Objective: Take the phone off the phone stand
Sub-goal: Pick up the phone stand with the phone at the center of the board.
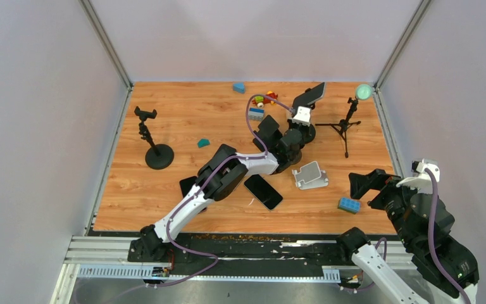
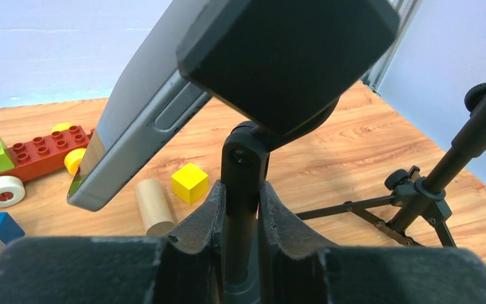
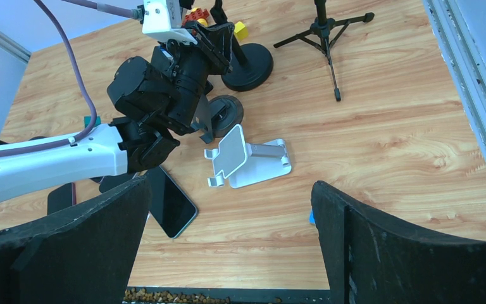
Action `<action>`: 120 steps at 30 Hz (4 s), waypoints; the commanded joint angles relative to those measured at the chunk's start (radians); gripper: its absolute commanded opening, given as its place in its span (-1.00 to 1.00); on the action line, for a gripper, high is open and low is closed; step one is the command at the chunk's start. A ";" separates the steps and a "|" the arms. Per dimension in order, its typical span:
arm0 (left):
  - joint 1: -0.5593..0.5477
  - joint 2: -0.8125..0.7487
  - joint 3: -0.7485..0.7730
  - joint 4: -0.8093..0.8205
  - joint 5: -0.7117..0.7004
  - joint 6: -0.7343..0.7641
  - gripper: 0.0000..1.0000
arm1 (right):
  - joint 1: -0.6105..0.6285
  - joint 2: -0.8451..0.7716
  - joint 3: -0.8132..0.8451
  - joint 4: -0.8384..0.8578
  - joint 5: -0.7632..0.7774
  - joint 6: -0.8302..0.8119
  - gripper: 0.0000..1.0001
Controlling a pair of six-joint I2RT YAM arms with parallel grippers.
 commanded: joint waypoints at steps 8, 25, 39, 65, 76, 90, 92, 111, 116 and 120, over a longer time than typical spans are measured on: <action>0.003 -0.031 -0.020 0.070 0.019 0.019 -0.99 | 0.001 0.003 -0.007 0.000 0.018 -0.022 0.99; 0.002 -0.128 -0.221 0.181 0.081 0.081 -0.06 | 0.001 -0.004 -0.017 0.000 0.016 -0.016 0.99; 0.002 -0.057 -0.061 0.058 0.041 0.096 0.51 | 0.001 -0.007 -0.012 -0.001 0.015 -0.021 0.99; 0.036 0.026 0.088 0.001 0.069 0.020 -0.50 | 0.001 -0.004 -0.010 0.000 0.012 -0.027 1.00; 0.041 -0.040 0.090 -0.021 0.162 0.062 -1.00 | 0.001 -0.008 -0.006 0.000 0.017 -0.029 1.00; 0.060 -0.177 0.201 -0.113 0.373 0.098 -1.00 | 0.001 -0.023 0.018 -0.005 0.041 -0.039 1.00; 0.060 -0.204 0.199 -0.117 0.393 0.098 -1.00 | 0.002 -0.024 0.022 -0.013 0.045 -0.038 1.00; 0.094 -0.685 -0.185 -0.200 0.559 -0.051 -1.00 | 0.001 -0.013 0.074 -0.007 0.059 -0.151 1.00; 0.118 -0.927 -0.444 -0.301 0.640 -0.133 -1.00 | 0.001 -0.008 0.065 0.059 -0.076 -0.231 1.00; 0.120 -1.123 -0.652 -0.396 0.668 -0.141 -1.00 | 0.001 -0.003 0.048 0.137 -0.297 -0.309 0.99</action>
